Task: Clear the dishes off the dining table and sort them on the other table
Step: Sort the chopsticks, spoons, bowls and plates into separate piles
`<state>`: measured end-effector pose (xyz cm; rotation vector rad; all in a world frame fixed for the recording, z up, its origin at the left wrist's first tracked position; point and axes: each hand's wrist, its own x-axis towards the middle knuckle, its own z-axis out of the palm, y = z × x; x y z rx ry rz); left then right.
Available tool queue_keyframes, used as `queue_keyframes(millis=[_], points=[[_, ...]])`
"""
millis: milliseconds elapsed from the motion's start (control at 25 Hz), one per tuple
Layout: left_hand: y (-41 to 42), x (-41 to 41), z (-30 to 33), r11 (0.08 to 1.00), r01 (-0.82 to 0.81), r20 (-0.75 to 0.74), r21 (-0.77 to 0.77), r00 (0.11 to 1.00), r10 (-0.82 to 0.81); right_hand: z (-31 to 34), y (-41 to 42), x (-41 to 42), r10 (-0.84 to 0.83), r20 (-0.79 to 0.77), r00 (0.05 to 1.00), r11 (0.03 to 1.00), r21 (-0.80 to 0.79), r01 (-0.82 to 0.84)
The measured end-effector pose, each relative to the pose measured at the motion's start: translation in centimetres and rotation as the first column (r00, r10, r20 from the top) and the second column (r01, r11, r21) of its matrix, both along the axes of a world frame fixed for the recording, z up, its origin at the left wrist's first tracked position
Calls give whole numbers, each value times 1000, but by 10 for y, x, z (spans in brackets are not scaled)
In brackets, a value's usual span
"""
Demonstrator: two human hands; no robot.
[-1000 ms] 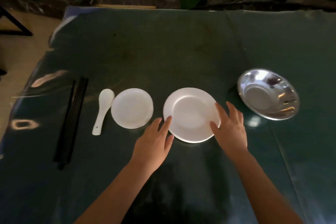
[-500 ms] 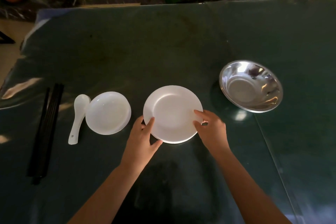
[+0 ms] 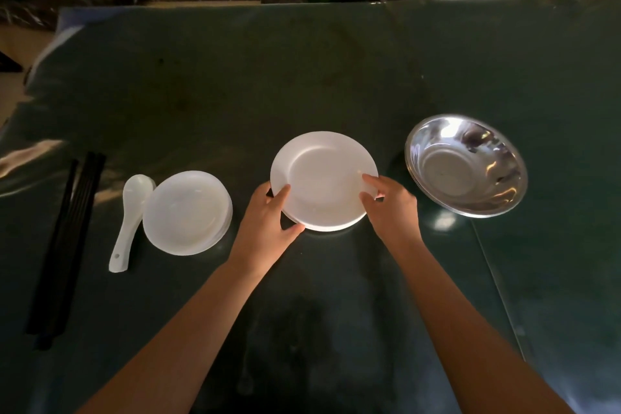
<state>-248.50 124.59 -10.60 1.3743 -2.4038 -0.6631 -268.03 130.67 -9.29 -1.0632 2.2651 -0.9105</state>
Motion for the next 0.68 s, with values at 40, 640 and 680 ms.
queue_keyframes(millis=[40,640,680], points=[[-3,-1,-1,1000,0,-1,-1,1000,0,-1,-2,-1,4,-4,1000,1000,-1,-4],[13,79,62,964,4,24,-265,1000,2,43,-5,83,327,-528,784,916,-27,-400],[10,98,64,964,-36,13,-264,999,40,46,-14,97,375,-486,790,902,-5,-431]])
